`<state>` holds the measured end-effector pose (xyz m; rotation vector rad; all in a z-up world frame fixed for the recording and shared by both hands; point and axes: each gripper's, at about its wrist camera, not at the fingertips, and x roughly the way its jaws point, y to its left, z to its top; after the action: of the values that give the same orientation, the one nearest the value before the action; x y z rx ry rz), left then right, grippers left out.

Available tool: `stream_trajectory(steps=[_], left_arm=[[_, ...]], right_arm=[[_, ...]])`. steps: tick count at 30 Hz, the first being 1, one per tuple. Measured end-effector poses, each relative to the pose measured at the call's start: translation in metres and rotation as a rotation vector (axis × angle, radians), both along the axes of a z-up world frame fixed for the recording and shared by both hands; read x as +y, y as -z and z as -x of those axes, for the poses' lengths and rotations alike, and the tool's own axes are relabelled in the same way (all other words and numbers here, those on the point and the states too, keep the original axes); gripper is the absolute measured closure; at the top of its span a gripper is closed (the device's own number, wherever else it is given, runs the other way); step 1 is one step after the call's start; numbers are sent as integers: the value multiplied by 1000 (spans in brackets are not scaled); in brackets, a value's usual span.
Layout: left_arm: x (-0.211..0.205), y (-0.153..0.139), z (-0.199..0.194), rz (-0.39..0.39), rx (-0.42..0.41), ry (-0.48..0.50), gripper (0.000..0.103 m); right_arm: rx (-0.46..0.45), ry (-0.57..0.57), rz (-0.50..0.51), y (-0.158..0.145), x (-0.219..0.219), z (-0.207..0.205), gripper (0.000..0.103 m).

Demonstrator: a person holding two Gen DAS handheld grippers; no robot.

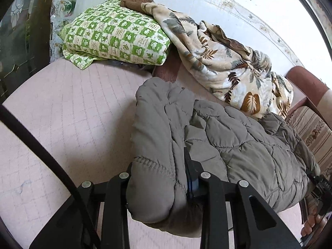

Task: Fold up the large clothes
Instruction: 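Grasp the jacket side edge with both grippers and fold it over, then open both grippers to release the folded edge on the jacket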

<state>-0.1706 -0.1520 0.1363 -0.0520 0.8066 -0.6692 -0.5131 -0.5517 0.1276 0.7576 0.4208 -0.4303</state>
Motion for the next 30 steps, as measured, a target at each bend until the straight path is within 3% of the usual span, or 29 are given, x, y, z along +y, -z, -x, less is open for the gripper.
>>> stream_trajectory(steps=[5, 11, 20, 28, 30], left_arm=[[19, -3, 29, -29, -3, 17, 73], [39, 18, 59, -76, 22, 21, 70], [50, 50, 66, -102, 65, -2, 60], [61, 66, 71, -94, 81, -48, 41], [64, 68, 70, -90, 86, -69, 31]], right_arm=[[15, -23, -7, -5, 21, 29, 71], [61, -40, -30, 12, 41, 61, 70], [161, -21, -76, 46, 40, 62, 69], [216, 5, -138, 71, 36, 66, 61], [213, 16, -165, 75, 35, 69, 49]])
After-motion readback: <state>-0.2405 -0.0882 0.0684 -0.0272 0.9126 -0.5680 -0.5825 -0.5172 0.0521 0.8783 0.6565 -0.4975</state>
